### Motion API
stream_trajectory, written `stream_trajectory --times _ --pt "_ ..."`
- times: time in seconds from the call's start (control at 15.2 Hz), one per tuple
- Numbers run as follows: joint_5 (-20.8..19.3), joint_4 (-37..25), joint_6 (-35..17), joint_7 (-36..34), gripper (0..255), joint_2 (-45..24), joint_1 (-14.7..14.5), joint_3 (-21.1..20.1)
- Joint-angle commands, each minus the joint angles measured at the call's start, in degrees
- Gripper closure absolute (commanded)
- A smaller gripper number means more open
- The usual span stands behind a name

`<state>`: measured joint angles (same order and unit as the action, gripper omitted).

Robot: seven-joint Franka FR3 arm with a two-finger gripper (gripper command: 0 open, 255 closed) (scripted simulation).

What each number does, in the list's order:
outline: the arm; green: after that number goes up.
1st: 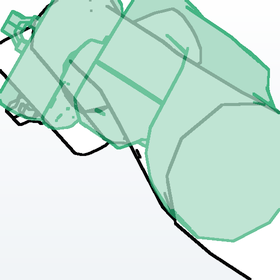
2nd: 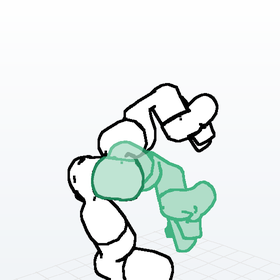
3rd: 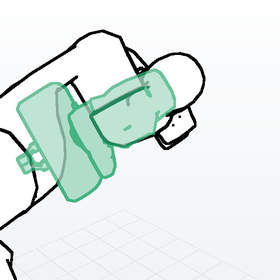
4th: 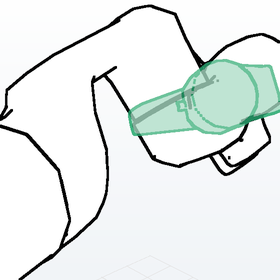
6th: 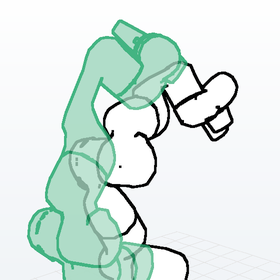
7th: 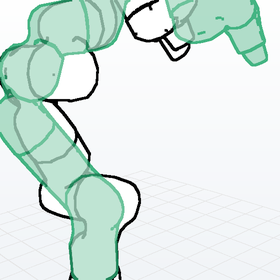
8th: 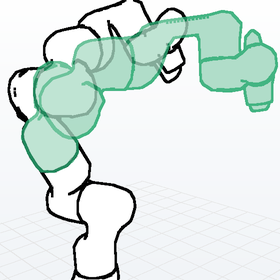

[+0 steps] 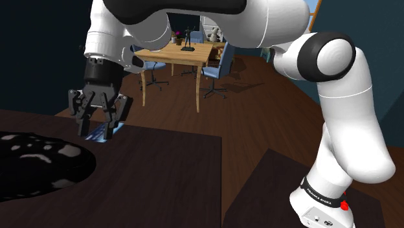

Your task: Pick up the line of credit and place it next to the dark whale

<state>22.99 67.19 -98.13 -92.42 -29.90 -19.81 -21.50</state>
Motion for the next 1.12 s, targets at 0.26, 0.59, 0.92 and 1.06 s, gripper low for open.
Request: stream_trajectory --times 0.26,0.59,0.92,1.06 --pt "0.5 5.02 -4.14 2.18 255 0.36 0.32 0.08" --pt "0.9 8.62 -7.36 3.9 255 0.31 0.43 0.21" --pt "1.44 11.66 -10.37 5.62 255 -0.06 0.2 0.68" --pt "1.72 12.72 -11.52 6.33 255 -0.29 -0.02 1.01"
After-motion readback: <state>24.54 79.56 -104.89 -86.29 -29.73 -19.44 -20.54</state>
